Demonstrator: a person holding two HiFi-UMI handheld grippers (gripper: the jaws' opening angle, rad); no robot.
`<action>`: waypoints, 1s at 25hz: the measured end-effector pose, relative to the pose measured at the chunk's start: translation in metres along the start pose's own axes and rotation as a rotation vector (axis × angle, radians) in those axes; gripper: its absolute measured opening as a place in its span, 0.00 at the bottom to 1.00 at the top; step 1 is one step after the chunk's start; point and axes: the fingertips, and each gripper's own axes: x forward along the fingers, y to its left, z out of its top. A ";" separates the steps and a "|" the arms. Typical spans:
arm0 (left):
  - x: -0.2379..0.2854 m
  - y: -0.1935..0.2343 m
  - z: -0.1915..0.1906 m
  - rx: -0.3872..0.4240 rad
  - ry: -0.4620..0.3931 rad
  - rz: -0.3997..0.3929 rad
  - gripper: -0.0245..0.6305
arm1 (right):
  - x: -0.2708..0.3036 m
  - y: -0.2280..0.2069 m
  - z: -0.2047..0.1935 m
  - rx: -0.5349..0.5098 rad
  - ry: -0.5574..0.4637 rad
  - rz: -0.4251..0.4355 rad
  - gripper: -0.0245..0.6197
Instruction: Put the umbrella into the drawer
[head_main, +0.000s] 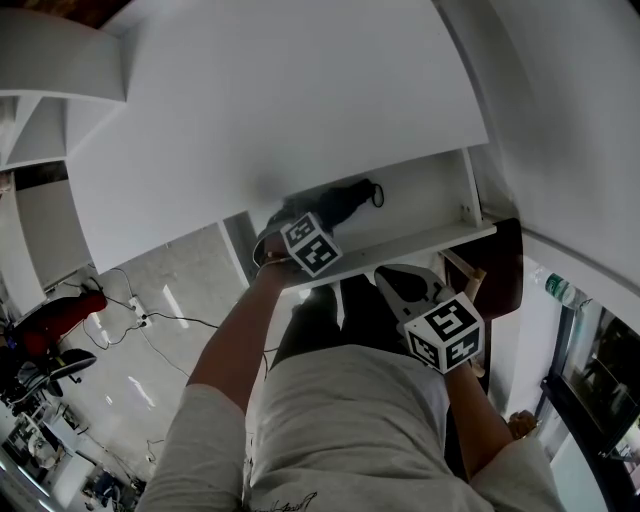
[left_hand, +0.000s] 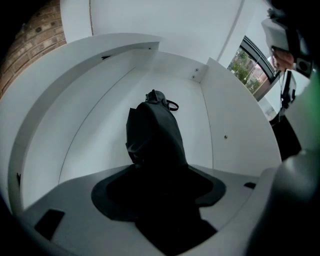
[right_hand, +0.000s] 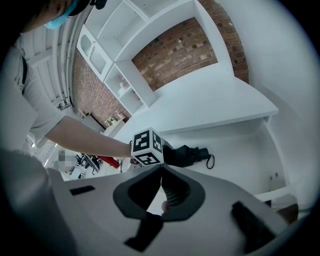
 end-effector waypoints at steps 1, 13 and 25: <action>0.000 0.000 0.000 0.000 -0.001 0.001 0.49 | 0.000 0.000 0.000 -0.001 0.001 0.001 0.08; -0.002 -0.001 0.000 0.013 -0.006 0.004 0.50 | 0.003 0.005 -0.003 -0.009 0.015 0.016 0.08; -0.017 -0.001 0.003 0.022 -0.032 0.007 0.53 | 0.007 0.016 0.003 -0.029 0.007 0.027 0.08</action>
